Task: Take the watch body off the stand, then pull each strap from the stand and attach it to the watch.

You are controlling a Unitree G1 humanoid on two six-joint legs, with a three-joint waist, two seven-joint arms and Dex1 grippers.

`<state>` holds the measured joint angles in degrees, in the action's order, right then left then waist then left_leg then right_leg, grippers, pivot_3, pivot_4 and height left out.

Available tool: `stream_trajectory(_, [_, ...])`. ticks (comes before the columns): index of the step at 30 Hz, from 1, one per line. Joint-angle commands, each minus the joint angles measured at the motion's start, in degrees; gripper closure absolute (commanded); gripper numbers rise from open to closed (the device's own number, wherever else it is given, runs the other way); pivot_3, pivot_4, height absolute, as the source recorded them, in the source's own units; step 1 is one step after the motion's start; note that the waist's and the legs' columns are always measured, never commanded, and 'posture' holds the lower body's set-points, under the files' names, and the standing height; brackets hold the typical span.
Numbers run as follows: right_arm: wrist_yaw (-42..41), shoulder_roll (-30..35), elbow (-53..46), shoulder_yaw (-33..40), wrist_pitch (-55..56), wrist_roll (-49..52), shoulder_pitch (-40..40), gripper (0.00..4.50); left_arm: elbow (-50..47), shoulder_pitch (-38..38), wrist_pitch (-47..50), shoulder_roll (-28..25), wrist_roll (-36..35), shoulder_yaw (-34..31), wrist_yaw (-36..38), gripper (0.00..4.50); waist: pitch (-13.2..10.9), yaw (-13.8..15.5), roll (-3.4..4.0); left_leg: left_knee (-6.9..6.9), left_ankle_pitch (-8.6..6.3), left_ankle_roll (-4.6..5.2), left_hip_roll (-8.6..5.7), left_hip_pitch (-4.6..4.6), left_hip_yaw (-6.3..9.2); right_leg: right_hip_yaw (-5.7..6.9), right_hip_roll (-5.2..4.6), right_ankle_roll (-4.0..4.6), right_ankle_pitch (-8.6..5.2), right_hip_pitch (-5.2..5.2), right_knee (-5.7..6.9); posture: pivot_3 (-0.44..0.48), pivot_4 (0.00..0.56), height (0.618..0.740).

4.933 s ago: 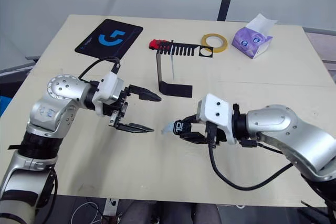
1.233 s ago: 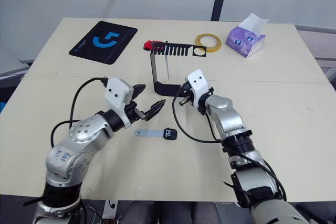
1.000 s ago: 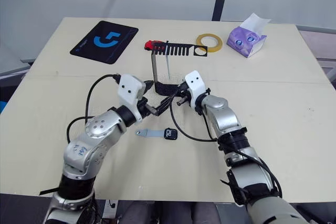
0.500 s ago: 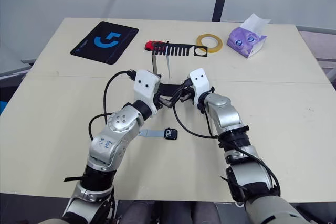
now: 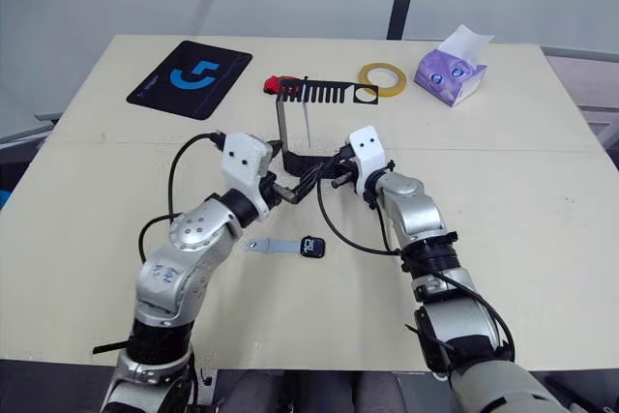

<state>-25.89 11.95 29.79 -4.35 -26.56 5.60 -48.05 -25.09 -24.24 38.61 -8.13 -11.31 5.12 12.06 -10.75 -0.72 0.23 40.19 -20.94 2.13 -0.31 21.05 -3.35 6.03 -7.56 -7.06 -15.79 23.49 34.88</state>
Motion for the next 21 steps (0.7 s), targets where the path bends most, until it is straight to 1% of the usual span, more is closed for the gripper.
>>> stream_trajectory(1, [-0.04,-0.42,3.04,-0.52,-0.2,-1.05,0.3,4.47,-2.95,-0.91,-1.45,0.51,-1.59,-0.68,0.77,0.0,0.0,-0.02,0.0,0.0,0.0,0.0,0.0,0.0,0.01,0.0,0.0,0.0,0.0,0.0,0.01,0.0,0.15,0.738])
stream_trajectory(7, [-0.21,-0.65,4.56,-0.78,0.79,-1.24,-0.39,4.47,2.11,-3.77,-3.52,2.58,3.92,1.45,-4.76,0.0,0.0,-0.21,0.0,-0.01,0.0,-0.01,0.0,-0.01,0.0,0.0,0.03,0.0,0.0,0.0,0.02,0.0,0.15,0.738])
stream_trajectory(11, [-0.51,-0.55,4.53,-1.25,1.07,-1.66,0.1,4.47,4.72,-4.67,-4.09,6.25,6.45,1.89,-9.22,0.0,0.01,-0.2,0.0,-0.02,0.0,-0.01,0.0,0.0,0.01,0.01,0.02,0.0,0.0,0.01,0.02,0.0,0.15,0.738])
stream_trajectory(17, [-0.72,-0.71,3.98,-1.45,0.99,-2.08,0.6,4.47,7.89,-5.4,-5.24,8.49,7.66,2.28,-10.47,0.0,0.01,-0.2,0.0,-0.02,0.0,-0.01,0.01,0.0,0.0,0.0,0.02,0.0,0.0,0.01,0.01,0.0,0.15,0.738])
stream_trajectory(18, [-0.76,-0.73,3.91,-1.48,1.0,-2.17,0.67,4.5,8.3,-5.48,-5.53,8.75,7.79,2.49,-10.5,0.53,0.01,-0.2,0.0,-0.02,0.0,-0.01,0.0,0.0,0.0,0.0,0.02,0.0,0.0,0.01,0.02,0.0,0.15,0.738])
stream_trajectory(19, [-0.76,-0.77,3.81,-1.52,0.99,-2.22,0.74,4.5,8.51,-5.47,-5.79,8.89,7.9,2.62,-10.5,0.78,0.01,-0.2,0.0,-0.02,0.0,-0.01,0.01,0.0,0.0,0.01,0.02,0.0,0.0,0.01,0.02,0.0,0.15,0.738])
stream_trajectory(21, [-0.78,-0.8,3.69,-1.63,1.04,-2.35,0.85,4.5,8.99,-5.65,-6.12,9.24,8.05,2.65,-10.67,1.73,0.01,-0.2,0.0,-0.02,0.0,-0.01,0.01,0.0,0.0,0.01,0.02,0.0,0.0,0.01,0.01,0.0,0.15,0.738])
